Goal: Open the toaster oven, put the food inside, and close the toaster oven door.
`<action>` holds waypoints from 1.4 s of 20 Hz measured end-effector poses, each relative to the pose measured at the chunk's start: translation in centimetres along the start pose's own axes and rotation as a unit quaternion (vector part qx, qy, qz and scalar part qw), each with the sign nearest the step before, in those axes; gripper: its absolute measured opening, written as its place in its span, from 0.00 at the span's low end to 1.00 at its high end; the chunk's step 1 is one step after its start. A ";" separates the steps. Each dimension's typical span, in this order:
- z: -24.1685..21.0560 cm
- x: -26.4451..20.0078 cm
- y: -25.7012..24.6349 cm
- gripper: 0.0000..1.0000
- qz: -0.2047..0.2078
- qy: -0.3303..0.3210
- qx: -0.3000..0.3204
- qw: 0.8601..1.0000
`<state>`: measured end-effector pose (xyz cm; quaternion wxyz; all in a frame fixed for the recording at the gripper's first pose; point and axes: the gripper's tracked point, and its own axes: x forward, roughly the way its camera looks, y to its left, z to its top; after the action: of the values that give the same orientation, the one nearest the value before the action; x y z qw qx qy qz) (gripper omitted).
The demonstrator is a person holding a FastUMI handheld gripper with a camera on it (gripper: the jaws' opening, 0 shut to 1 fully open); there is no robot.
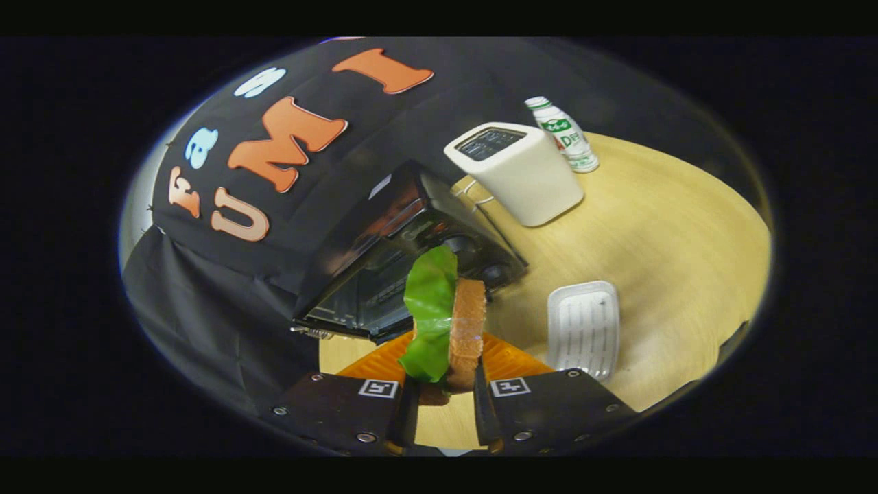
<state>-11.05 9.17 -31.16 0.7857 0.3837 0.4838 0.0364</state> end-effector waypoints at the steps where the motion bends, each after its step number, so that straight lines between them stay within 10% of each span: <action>1: -0.2 0.6 1.0 0.35 0.013 0.001 -0.001 1.000; 15: -0.9 9.8 8.8 0.34 0.107 -0.039 0.081 0.990; 28: 2.1 16.0 7.4 0.35 0.073 -0.124 0.112 0.983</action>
<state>1.39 20.04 -37.60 0.7868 0.5054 0.3542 -0.0084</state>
